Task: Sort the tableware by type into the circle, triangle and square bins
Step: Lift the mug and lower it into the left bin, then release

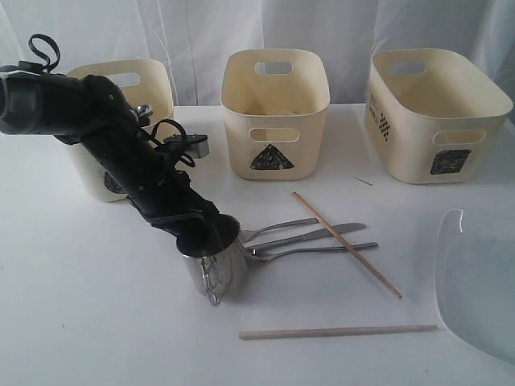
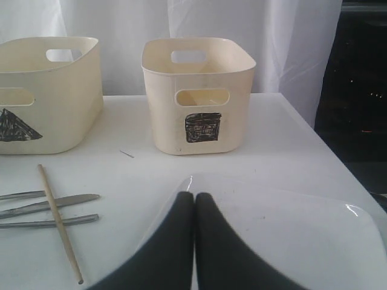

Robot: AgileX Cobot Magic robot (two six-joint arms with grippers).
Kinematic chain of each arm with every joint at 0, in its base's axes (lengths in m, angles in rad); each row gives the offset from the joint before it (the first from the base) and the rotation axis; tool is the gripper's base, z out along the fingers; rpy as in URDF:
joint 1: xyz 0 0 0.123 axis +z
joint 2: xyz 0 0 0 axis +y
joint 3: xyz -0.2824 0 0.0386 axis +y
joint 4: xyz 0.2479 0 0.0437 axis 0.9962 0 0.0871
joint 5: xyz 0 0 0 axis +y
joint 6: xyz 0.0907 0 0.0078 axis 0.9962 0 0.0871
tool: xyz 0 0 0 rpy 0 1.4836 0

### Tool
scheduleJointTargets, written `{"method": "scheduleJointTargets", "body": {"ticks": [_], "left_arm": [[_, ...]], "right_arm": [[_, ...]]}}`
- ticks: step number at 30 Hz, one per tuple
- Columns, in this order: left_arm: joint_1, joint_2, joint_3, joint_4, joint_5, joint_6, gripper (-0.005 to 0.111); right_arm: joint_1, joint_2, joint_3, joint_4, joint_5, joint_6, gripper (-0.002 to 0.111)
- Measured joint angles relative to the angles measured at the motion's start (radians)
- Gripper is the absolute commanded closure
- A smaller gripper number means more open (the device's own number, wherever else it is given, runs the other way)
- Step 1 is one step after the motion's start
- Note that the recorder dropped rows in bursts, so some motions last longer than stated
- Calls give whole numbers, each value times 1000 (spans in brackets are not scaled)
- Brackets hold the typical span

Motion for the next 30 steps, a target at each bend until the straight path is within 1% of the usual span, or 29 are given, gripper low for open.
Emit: {"method": "scheduleJointTargets", "body": {"ticks": [6,10,16,21,23,26,28,30], "left_arm": [[0,-6,0,7,0,0,107],[0,-51,0,11,12,0,107],[0,-176,0,15,57,8,107],[0,-330,-2,39,61,23,107],[0,-382,-18,80,50,30,107],[0,-446,-62,193,-20,15,107],[0,-473,-91,300,-96,-28,107],[3,-480,-118,443,-167,-100,107]], "right_arm": [[0,0,0,0,0,0,108],[0,0,0,0,0,0,108],[0,0,0,0,0,0,108],[0,0,0,0,0,0,108],[0,0,0,0,0,0,108],[0,0,0,0,0,0,108],[0,0,0,0,0,0,108],[0,0,0,0,0,0,108]]}}
